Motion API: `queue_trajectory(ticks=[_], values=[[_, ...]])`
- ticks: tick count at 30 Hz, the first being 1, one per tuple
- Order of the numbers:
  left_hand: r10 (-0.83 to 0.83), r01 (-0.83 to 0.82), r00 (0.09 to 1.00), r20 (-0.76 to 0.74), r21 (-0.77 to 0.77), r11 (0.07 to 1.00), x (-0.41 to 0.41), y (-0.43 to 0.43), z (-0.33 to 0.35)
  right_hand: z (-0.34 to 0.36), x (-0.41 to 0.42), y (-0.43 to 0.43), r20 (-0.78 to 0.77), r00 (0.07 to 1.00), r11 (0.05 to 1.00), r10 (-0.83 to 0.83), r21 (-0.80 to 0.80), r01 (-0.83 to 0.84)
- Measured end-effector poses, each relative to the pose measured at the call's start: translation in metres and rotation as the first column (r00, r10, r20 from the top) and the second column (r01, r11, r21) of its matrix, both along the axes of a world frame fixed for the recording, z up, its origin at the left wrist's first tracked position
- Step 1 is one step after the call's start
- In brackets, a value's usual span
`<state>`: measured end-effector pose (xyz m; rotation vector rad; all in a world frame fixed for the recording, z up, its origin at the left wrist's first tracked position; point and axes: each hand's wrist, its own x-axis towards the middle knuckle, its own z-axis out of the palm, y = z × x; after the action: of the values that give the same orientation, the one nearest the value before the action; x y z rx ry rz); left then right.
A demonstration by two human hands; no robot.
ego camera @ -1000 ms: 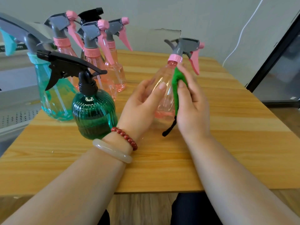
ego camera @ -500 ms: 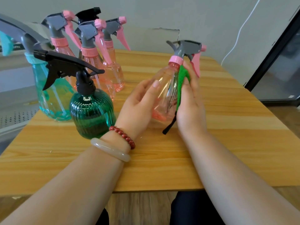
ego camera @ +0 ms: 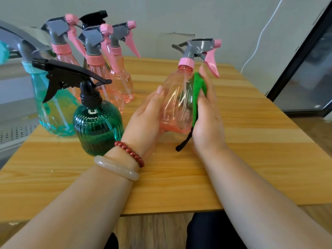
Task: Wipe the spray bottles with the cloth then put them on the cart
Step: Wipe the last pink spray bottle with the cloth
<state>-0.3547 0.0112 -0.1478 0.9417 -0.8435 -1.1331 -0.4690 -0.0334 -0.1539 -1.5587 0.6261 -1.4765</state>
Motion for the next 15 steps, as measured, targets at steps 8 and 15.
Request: queue_trajectory(ticks=[8,15], values=[[0.144,-0.153,0.964,-0.223,-0.023,0.988,0.005,0.0,0.005,-0.01,0.013,0.009,-0.274,0.959,0.948,-0.076,-0.318,-0.016],[0.139,-0.159,0.956,0.257,0.056,0.986,0.004,0.0,-0.001,-0.001,0.006,-0.002,-0.049,0.998,0.988,-0.028,0.151,0.035]])
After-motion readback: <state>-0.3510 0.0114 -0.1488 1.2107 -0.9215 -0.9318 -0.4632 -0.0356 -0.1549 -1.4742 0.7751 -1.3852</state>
